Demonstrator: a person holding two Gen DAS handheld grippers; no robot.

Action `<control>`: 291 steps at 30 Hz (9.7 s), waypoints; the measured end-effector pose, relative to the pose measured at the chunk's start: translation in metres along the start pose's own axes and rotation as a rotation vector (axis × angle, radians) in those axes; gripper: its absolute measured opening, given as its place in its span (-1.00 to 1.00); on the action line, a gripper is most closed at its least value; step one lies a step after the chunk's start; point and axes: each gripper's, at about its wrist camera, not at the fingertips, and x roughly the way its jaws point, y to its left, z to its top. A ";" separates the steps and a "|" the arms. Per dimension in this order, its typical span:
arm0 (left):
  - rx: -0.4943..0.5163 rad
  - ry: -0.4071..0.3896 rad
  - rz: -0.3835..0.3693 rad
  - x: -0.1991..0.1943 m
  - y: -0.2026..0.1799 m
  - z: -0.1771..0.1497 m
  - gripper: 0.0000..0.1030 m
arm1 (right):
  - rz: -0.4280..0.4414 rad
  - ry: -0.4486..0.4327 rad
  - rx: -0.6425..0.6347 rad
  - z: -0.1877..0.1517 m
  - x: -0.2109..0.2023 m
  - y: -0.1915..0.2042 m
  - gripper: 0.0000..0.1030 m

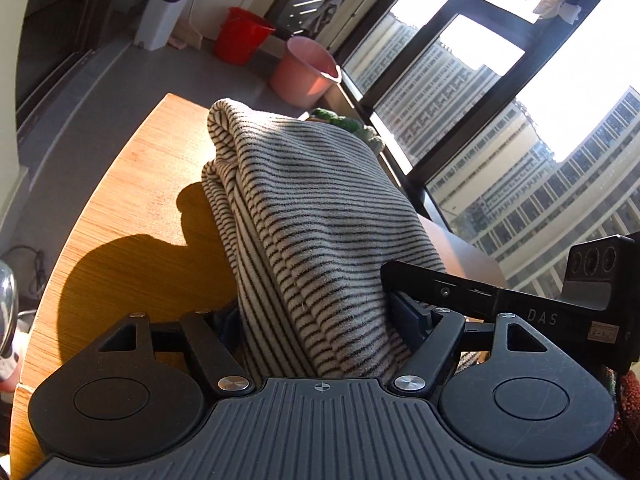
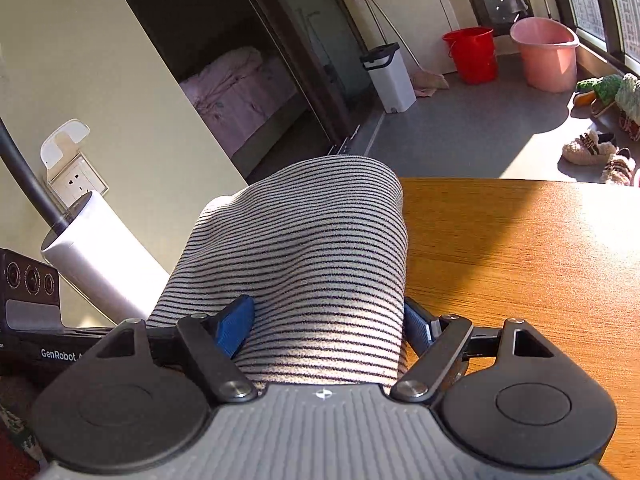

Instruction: Fold clothes

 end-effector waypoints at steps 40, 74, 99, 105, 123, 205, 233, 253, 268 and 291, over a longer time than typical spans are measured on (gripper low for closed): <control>0.063 -0.125 -0.049 0.008 0.006 0.044 0.53 | -0.190 -0.082 -0.489 -0.050 0.000 0.057 0.95; 0.132 -0.161 -0.004 -0.001 0.017 0.040 0.75 | -0.315 -0.027 -0.178 0.057 0.041 0.001 0.99; 0.150 -0.147 0.013 -0.026 -0.013 0.013 0.32 | -0.168 -0.097 -0.127 -0.009 -0.005 -0.025 1.00; 0.146 -0.122 0.034 -0.023 -0.030 0.011 0.33 | -0.203 -0.111 -0.139 -0.002 -0.005 -0.028 1.00; 0.123 -0.266 0.398 -0.074 -0.066 -0.060 1.00 | -0.289 -0.024 -0.086 -0.055 -0.055 -0.004 1.00; 0.178 -0.187 0.655 -0.045 -0.093 -0.129 1.00 | -0.434 -0.068 -0.223 -0.119 -0.068 0.025 1.00; 0.175 -0.190 0.649 -0.045 -0.093 -0.131 1.00 | -0.433 -0.068 -0.223 -0.119 -0.068 0.024 1.00; 0.179 -0.188 0.655 -0.045 -0.095 -0.132 1.00 | -0.434 -0.067 -0.223 -0.119 -0.068 0.025 1.00; 0.180 -0.188 0.648 -0.047 -0.095 -0.133 1.00 | -0.434 -0.067 -0.223 -0.119 -0.068 0.025 1.00; 0.182 -0.151 0.649 -0.051 -0.098 -0.135 1.00 | -0.434 -0.067 -0.223 -0.119 -0.068 0.025 1.00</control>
